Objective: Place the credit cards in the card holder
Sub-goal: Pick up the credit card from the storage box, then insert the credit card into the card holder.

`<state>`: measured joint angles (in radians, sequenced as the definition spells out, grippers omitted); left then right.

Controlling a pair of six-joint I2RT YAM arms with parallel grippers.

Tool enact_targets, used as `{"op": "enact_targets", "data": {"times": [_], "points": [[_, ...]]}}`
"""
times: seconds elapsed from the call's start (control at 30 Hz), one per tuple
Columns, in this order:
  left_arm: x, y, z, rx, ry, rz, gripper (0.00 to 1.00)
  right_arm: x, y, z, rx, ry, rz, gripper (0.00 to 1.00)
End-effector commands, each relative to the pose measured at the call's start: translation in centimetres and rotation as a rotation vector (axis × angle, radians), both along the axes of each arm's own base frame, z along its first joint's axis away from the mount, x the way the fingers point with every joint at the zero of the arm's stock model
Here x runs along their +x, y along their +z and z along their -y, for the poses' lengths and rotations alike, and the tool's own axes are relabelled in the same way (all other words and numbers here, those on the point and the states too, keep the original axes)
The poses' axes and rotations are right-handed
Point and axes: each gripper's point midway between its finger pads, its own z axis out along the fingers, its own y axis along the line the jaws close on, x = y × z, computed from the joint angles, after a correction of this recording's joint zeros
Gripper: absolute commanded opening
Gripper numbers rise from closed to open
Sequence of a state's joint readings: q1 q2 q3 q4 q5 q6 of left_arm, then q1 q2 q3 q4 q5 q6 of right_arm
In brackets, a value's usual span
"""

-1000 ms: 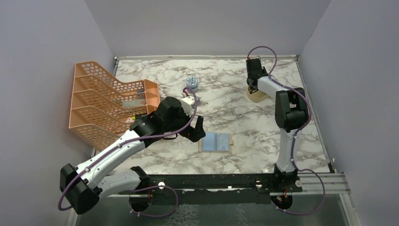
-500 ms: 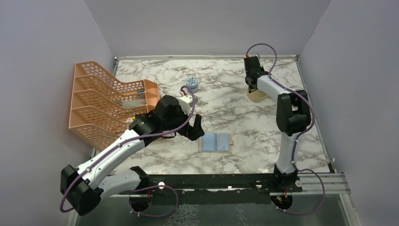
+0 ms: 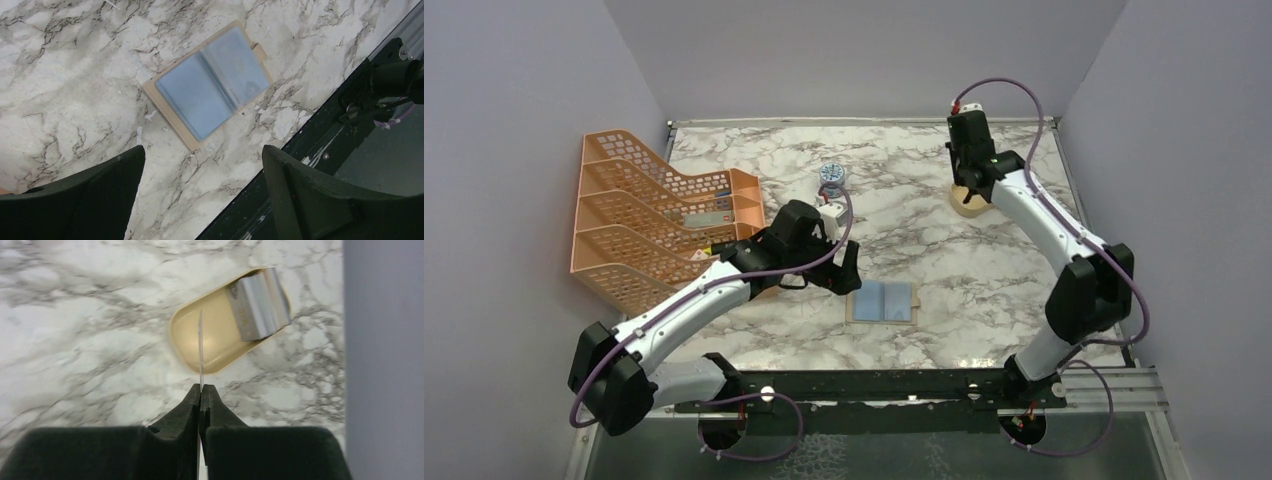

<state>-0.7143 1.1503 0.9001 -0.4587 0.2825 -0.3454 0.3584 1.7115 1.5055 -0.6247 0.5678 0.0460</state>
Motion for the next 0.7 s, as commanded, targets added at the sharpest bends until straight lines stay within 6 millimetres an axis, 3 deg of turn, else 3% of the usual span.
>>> {"op": "enact_targets", "data": {"times": [0.0,0.1,0.2,0.3,0.4,0.53,0.6,0.67], "points": [[0.2,-0.8,0.9,-0.017,0.026,-0.076,0.87,-4.0,1.2,-5.3,0.341,0.167,0.000,0.01],[0.2,-1.7,1.2,-0.017,0.041,-0.121,0.80,-6.5,2.6,-7.9,0.527,0.258,0.035,0.01],[0.2,-2.7,1.4,-0.006,0.060,-0.159,0.72,-9.4,2.6,-10.5,0.711,0.338,0.009,0.01],[0.1,-3.8,1.7,-0.007,0.071,-0.198,0.51,-12.6,1.3,-12.7,0.846,0.393,-0.064,0.01],[0.0,-4.8,2.0,-0.014,0.082,-0.229,0.36,-15.4,0.0,-14.4,0.961,0.450,-0.133,0.01],[-0.1,-6.5,2.0,-0.002,0.098,-0.259,0.07,-18.1,-2.4,-15.9,1.050,0.469,-0.226,0.01],[0.0,-7.4,1.9,0.008,0.111,-0.273,0.00,-19.2,-3.5,-16.6,1.083,0.481,-0.266,0.01],[0.0,-8.4,2.0,0.014,0.119,-0.287,0.00,-20.2,-4.8,-17.1,1.113,0.480,-0.308,0.01]]}}
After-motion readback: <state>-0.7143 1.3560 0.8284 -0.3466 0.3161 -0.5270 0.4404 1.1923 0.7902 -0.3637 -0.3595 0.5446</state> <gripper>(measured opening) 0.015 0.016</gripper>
